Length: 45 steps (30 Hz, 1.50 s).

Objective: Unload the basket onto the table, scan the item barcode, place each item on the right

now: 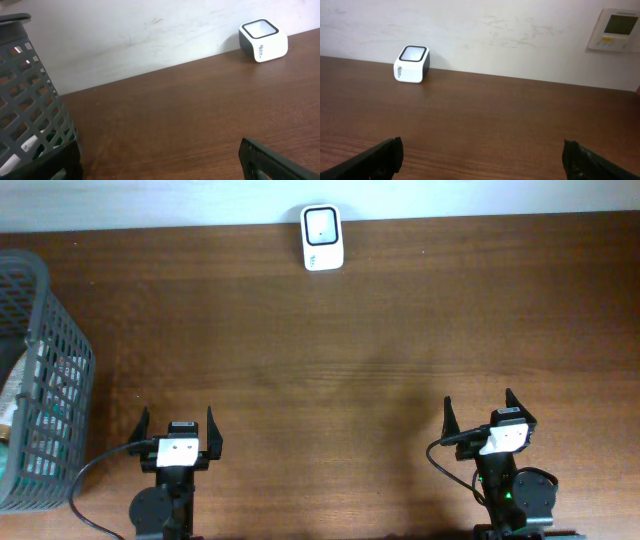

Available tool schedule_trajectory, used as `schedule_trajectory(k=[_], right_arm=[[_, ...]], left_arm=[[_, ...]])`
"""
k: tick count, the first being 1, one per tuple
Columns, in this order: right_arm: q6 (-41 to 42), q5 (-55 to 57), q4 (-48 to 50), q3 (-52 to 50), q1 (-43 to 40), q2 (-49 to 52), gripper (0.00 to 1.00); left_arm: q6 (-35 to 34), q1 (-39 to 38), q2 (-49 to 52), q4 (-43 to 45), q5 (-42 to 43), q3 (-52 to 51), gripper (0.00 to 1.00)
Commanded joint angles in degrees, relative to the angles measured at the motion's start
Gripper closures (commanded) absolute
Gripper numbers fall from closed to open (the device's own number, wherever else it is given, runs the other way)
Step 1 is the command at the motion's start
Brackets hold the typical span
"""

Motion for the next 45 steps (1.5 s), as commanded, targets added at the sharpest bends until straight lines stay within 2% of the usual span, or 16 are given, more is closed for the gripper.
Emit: schedule_trajectory(k=[1, 29, 32, 35, 40, 45], right_arm=[[0.44, 0.09, -0.22, -0.42, -0.44, -0.07, 0.02], [0.44, 0.09, -0.22, -0.42, -0.44, -0.07, 0.02], [0.44, 0.11, -0.20, -0.42, -0.44, -0.07, 0.02], [0.44, 0.09, -0.20, -0.42, -0.44, -0.07, 0.02], [0.44, 0.09, -0.22, -0.42, -0.44, -0.07, 0.02], [0.44, 0.09, -0.20, -0.42, -0.44, -0.07, 0.02]], left_arm=[[0.68, 0.02, -0.48, -0.26, -0.83, -0.11, 0.01], [0.66, 0.02, -0.48, 1.11, -0.37, -0.09, 0.01], [0.13, -0.02, -0.48, 6.97, 9.79, -0.02, 0.01], [-3.78, 0.04, -0.48, 9.92, 9.68, 0.48, 0.01], [-4.09, 0.04, 3.19, 7.61, 9.70, 7.13, 0.01], [-4.11, 0.04, 14.23, 4.35, 9.77, 19.21, 0.01]])
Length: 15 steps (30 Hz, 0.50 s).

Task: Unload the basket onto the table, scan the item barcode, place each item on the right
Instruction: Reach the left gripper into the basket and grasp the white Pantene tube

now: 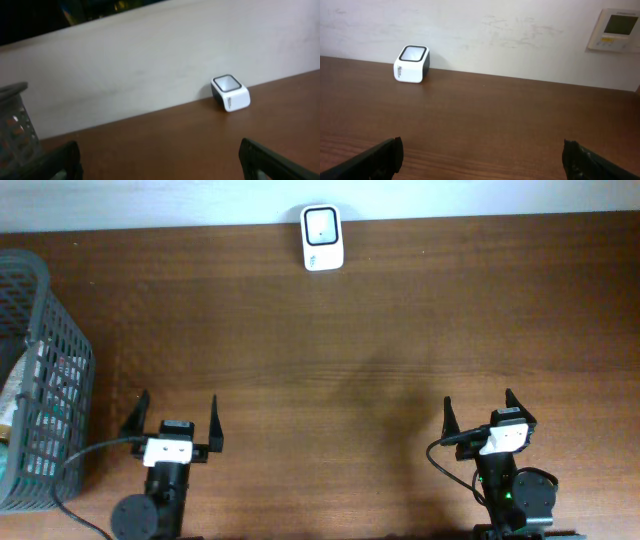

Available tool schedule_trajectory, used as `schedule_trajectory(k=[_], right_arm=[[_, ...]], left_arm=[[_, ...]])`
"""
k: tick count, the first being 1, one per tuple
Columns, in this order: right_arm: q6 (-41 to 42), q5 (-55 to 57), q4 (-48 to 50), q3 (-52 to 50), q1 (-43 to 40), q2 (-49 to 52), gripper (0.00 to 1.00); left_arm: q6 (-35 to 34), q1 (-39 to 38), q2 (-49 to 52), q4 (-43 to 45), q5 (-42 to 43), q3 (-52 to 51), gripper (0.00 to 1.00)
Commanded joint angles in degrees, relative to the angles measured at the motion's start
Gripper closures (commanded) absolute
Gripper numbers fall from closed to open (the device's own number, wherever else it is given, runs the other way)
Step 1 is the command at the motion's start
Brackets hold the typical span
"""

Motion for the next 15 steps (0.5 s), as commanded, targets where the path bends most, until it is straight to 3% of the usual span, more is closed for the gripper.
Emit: schedule_trajectory(k=[1, 7, 15], right_arm=[[0.44, 0.09, -0.22, -0.42, -0.42, -0.07, 0.02], [0.44, 0.09, -0.22, -0.42, -0.42, -0.07, 0.02], [0.44, 0.09, -0.20, -0.42, -0.42, -0.07, 0.02]], left_arm=[[-0.81, 0.02, 8.90, -1.64, 0.96, 10.69, 0.01], [-0.83, 0.04, 26.91, -10.51, 1.25, 30.77, 0.01], [-0.81, 0.02, 55.19, -39.30, 2.40, 68.76, 0.01]])
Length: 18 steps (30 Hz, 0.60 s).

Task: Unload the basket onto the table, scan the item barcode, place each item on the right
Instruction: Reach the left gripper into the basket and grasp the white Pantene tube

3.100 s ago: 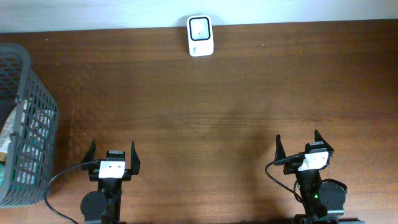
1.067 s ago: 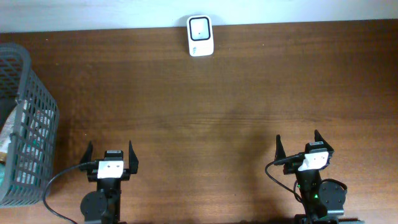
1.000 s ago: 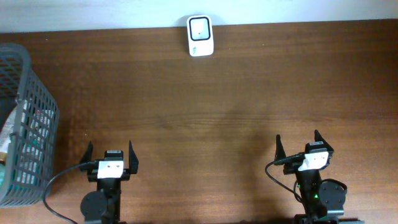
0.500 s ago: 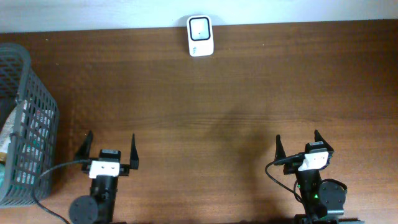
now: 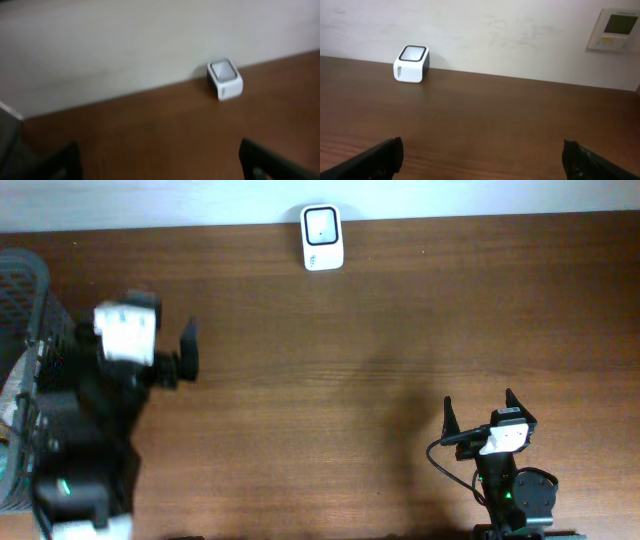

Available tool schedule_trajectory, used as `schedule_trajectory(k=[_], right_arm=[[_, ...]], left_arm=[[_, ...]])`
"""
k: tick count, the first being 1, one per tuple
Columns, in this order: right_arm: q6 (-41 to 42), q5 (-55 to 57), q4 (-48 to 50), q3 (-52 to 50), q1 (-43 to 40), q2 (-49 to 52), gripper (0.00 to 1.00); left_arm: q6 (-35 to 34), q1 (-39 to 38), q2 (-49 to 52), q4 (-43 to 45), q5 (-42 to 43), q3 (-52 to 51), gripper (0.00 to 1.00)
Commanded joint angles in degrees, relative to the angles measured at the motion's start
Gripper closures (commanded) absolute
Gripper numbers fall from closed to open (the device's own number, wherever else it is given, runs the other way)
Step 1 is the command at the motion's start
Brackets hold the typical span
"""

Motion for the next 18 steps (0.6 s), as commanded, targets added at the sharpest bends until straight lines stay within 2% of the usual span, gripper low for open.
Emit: schedule_trajectory(k=[1, 3, 4, 10, 12, 16, 18], right_arm=[[0.46, 0.09, -0.22, -0.42, -0.39, -0.11, 0.02], [0.46, 0.09, -0.22, -0.42, -0.39, -0.11, 0.02], [0.46, 0.09, -0.22, -0.42, -0.39, -0.11, 0.02], [0.46, 0.09, -0.22, -0.42, -0.39, -0.11, 0.02], [0.46, 0.11, -0.22, -0.42, -0.39, -0.11, 0.02], [0.46, 0.09, -0.20, -0.42, -0.39, -0.11, 0.02], [0.46, 0.11, -0.20, -0.42, -0.39, -0.11, 0.02]], left_arm=[[-0.37, 0.02, 12.61, -11.23, 3.26, 19.26, 0.01], [-0.57, 0.02, 20.57, -22.88, 12.44, 32.30, 0.01], [-0.59, 0.02, 22.45, -24.92, 13.51, 35.12, 0.01], [-1.16, 0.04, 28.13, -24.81, 14.47, 38.23, 0.01], [-1.27, 0.22, 28.28, -22.73, 11.74, 38.29, 0.01], [-9.07, 3.15, 28.28, -20.63, -0.15, 42.05, 0.01], [-12.98, 7.26, 28.28, -20.68, -5.57, 45.57, 0.01]])
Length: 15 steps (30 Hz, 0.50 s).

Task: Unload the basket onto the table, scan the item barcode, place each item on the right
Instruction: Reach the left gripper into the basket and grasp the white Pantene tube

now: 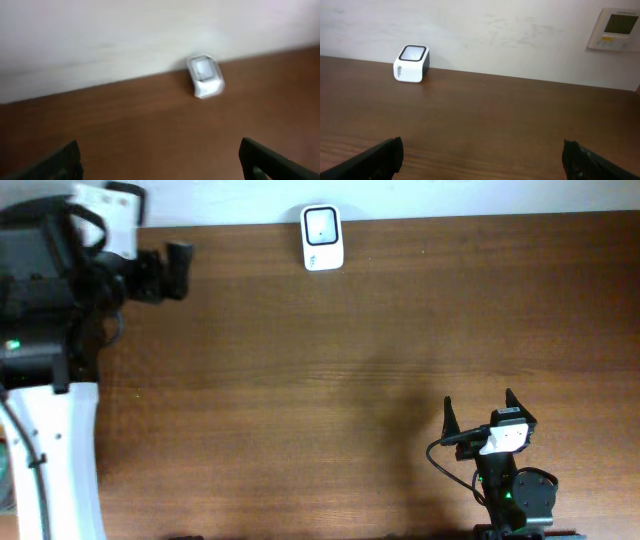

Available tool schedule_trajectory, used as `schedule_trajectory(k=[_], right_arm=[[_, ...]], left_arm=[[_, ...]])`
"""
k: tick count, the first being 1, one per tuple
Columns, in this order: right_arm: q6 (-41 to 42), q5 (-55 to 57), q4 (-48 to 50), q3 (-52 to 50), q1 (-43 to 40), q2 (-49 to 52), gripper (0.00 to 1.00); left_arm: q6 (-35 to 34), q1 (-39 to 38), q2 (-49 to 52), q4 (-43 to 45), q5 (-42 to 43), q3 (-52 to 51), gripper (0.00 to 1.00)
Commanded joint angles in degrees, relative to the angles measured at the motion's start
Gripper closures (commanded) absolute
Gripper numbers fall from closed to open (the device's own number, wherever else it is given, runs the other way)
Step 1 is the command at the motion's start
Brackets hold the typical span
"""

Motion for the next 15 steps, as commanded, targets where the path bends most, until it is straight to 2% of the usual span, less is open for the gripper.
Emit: schedule_trajectory(k=[1, 3, 8, 15], right_arm=[[0.44, 0.09, -0.22, -0.42, -0.39, -0.15, 0.02], [0.44, 0.09, -0.22, -0.42, -0.39, -0.15, 0.01], [0.44, 0.09, -0.20, -0.42, -0.39, -0.15, 0.02], [0.44, 0.09, -0.20, -0.42, -0.39, -0.15, 0.02]], left_arm=[[-8.70, 7.04, -0.74, 0.74, -12.13, 7.30, 0.01], [-11.04, 12.44, -0.74, 0.96, -15.23, 9.35, 0.01], [-26.77, 24.30, -0.48, -3.30, -23.21, 8.70, 0.00], [-24.92, 36.30, 1.33, -6.10, -23.17, 2.58, 0.01]])
